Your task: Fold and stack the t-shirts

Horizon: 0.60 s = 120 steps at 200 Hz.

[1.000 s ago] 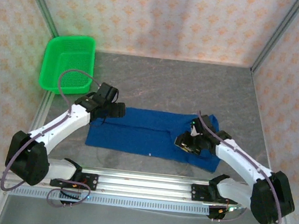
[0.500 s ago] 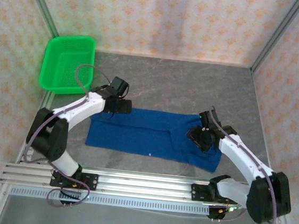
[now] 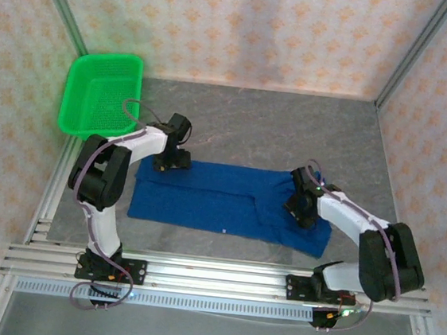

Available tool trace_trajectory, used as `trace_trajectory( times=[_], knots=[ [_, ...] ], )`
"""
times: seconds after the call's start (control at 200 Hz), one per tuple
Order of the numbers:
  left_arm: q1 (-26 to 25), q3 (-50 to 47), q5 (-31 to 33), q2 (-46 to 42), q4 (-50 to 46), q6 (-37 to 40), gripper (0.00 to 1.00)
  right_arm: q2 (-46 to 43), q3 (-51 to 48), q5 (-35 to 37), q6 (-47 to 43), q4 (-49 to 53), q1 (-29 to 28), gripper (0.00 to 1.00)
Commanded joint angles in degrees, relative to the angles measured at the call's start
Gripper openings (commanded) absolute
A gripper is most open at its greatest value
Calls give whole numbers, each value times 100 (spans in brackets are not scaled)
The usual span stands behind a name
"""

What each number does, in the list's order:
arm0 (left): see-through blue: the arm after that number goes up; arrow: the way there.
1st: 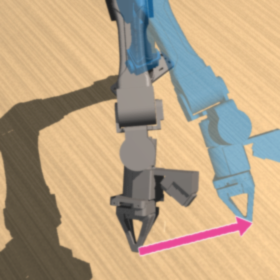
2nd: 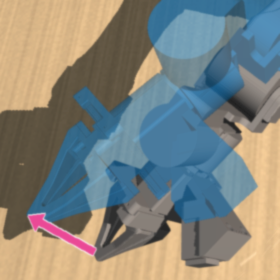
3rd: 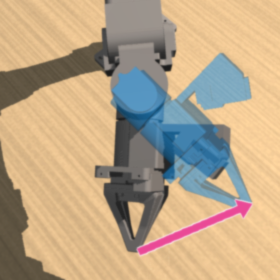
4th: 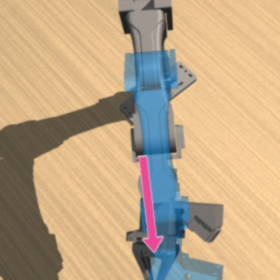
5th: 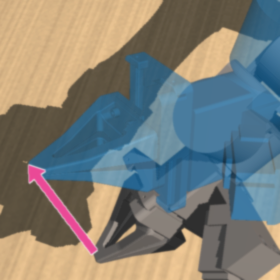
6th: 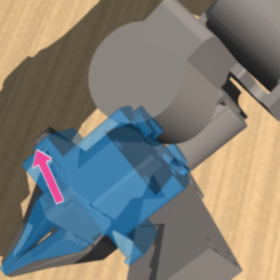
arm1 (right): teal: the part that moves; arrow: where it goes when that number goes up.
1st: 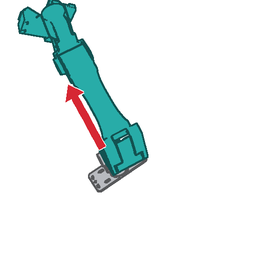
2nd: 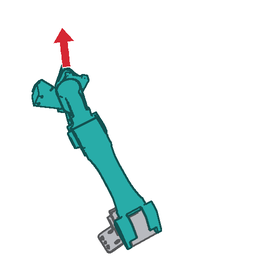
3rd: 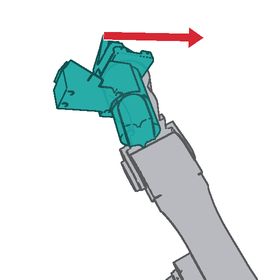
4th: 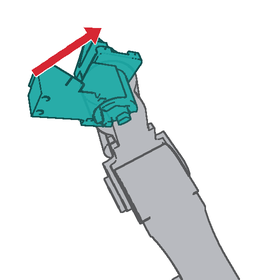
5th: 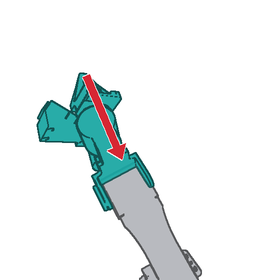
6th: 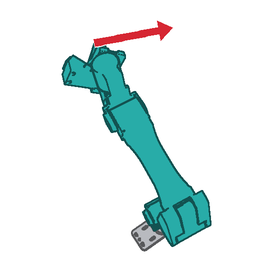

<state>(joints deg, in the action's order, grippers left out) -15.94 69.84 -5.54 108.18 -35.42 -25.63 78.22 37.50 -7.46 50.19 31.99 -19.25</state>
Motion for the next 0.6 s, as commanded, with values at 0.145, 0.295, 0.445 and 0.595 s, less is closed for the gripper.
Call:
trace_trajectory(
  times=[0.145, 0.295, 0.445, 0.595],
  knots=[
    [82, -199, 140, 328, -338, -152, 72, 1563, 1129, 684, -131, -137, 441, 51],
    [78, -454, 99, 159, -452, -379, 72, 2962, 2751, 558, -536, 203, 763, 51],
    [-33, -720, -190, -205, -508, -815, 72, 4758, 5395, 177, -1239, 904, 892, 53],
    [-367, -896, -498, -431, -598, -1252, 72, 6656, 8668, -757, -1770, 1756, 889, 55]
  ],
)
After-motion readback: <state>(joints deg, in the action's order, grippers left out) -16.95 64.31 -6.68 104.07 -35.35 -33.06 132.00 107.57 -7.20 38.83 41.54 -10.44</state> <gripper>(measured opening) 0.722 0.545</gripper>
